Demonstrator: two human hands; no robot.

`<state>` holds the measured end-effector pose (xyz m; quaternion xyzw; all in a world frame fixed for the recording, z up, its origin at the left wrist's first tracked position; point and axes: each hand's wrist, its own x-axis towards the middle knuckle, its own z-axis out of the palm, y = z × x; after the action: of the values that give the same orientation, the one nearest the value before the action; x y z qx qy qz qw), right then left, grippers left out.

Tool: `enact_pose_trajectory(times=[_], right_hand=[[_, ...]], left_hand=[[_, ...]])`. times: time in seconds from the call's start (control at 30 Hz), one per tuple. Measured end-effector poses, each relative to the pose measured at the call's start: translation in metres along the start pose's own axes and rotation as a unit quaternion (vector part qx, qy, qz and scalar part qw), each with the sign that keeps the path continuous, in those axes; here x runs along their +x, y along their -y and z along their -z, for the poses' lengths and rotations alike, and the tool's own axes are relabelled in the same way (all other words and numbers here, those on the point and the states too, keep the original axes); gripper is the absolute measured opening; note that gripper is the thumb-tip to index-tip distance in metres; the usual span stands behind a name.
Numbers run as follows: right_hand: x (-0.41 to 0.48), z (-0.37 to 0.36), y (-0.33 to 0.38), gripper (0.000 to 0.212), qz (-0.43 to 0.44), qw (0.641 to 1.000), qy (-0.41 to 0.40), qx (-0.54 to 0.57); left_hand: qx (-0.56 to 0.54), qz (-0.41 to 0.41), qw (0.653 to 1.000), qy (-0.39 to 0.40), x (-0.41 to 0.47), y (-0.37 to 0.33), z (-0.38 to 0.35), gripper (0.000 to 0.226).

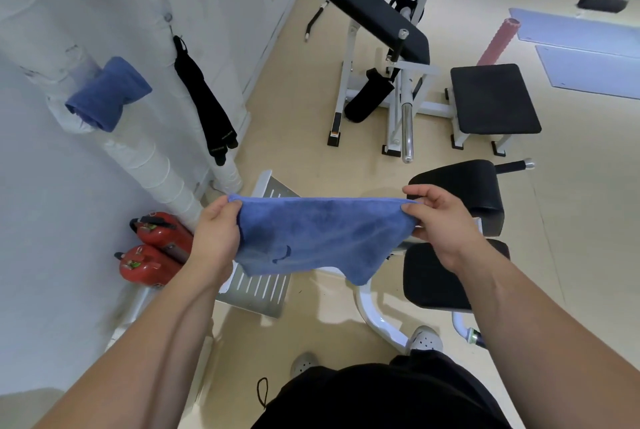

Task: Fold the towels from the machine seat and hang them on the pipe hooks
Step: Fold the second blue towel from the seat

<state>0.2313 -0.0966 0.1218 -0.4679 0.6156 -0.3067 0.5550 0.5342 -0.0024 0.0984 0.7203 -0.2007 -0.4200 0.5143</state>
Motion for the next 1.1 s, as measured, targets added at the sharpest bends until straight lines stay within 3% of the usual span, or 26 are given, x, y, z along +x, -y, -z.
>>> enact_pose_trajectory(times=[0.13,0.2,0.37,0.53,0.63,0.83,1.0,1.1], right_hand=[[-0.002,-0.017,-0.011,0.029,-0.02,0.995,-0.097,-0.017],[-0.008,-0.028,-0.012,0.028,-0.002,0.994,-0.105,-0.024],[-0.028,-0.064,-0.006,0.031,0.073,0.995,-0.033,-0.053],[-0.042,-0.087,0.0,0.032,0.124,0.99,0.035,-0.057],[-0.044,-0.091,0.002,0.033,0.128,0.989,0.052,-0.049],[-0.045,-0.093,0.007,0.029,0.112,0.99,0.081,-0.032],[-0.043,-0.091,0.009,0.045,0.091,0.988,0.123,0.015],[-0.041,-0.089,0.008,0.051,0.114,0.98,0.164,-0.023]], left_hand=[[-0.015,0.004,0.999,0.029,-0.008,0.005,-0.013,0.027],[-0.028,0.024,0.998,0.049,-0.015,0.007,-0.022,0.023],[-0.022,0.012,0.995,0.101,-0.041,0.009,-0.05,0.023],[0.019,-0.071,0.989,0.13,-0.057,0.013,-0.064,0.039],[0.035,-0.094,0.986,0.132,-0.061,0.01,-0.066,0.023],[0.075,-0.126,0.98,0.132,-0.06,0.003,-0.063,0.033],[0.07,-0.139,0.975,0.156,-0.056,-0.001,-0.058,0.009],[0.088,-0.15,0.974,0.144,-0.052,0.0,-0.054,0.016]])
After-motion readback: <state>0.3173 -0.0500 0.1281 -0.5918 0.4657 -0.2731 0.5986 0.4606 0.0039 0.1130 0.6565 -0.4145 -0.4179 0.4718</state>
